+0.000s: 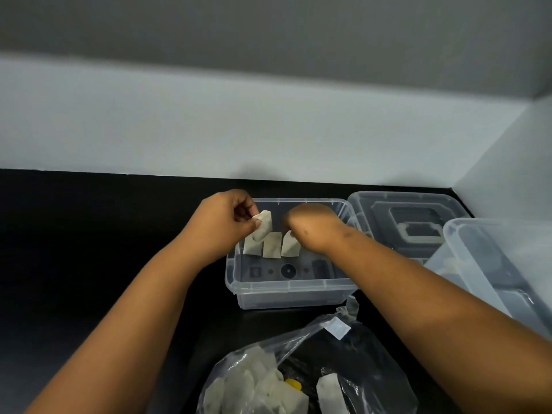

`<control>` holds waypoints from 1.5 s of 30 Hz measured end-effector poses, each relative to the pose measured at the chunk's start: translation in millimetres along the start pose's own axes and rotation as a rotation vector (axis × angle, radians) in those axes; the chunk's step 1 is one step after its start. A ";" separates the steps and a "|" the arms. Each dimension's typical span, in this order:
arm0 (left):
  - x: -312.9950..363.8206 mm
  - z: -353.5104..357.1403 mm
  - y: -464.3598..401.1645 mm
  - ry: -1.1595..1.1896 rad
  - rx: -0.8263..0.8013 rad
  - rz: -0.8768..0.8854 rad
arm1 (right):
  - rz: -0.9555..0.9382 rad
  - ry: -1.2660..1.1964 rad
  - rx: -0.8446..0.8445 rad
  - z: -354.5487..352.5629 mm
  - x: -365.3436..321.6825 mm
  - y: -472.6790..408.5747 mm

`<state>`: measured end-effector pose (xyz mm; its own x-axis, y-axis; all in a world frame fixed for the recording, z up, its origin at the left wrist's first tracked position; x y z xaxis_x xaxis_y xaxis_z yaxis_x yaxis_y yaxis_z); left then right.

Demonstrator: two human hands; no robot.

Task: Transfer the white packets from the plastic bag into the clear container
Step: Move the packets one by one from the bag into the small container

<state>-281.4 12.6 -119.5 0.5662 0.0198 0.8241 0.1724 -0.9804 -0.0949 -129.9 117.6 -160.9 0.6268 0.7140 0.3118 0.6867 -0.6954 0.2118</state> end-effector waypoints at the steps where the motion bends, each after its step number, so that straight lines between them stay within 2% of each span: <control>1: 2.0 2.6 -1.7 -0.014 -0.012 0.000 | 0.019 0.003 0.004 -2.8 3.0 2.3; 5: 12.6 26.1 -14.3 -0.091 -0.133 -0.003 | 0.176 -0.097 0.032 -17.1 23.2 24.1; 9: 16.6 68.1 -35.0 -0.186 -0.297 -0.022 | 0.369 -0.236 0.353 -11.8 39.1 64.1; 11: 17.2 88.7 -44.0 -0.250 -0.355 0.000 | 0.417 -0.301 0.439 -5.6 42.7 76.7; 16: 12.8 121.1 -56.2 -0.406 -0.418 0.037 | 0.460 -0.404 0.464 2.9 44.7 92.9; 27: 8.5 135.0 -62.3 -0.564 -0.405 0.008 | 0.467 -0.470 0.462 15.9 37.6 115.3; 36: 20.7 124.3 -57.1 -0.698 -0.316 0.060 | 0.467 -0.493 0.450 14.3 32.4 125.9; 42: 52.4 94.8 -24.2 -0.549 -0.156 0.101 | 0.397 -0.646 0.478 -3.0 17.7 158.2; 45: 61.2 84.1 16.2 -0.403 -0.098 0.172 | 0.242 -0.816 0.356 -10.8 1.3 181.6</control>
<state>-176.1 14.4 -117.6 0.8518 -0.0896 0.5161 -0.0181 -0.9897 -0.1418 -8.3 -8.6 -112.0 0.7402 0.4829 -0.4679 0.4913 -0.8635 -0.1139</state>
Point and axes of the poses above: each hand's wrist, its own y-axis away from the middle knuckle, its own z-axis out of the palm, x = y × z, the point moved 2 cm from there along -y, towards the middle knuckle, and after that the axes turned 10 degrees about y, right-handed, at the moved point
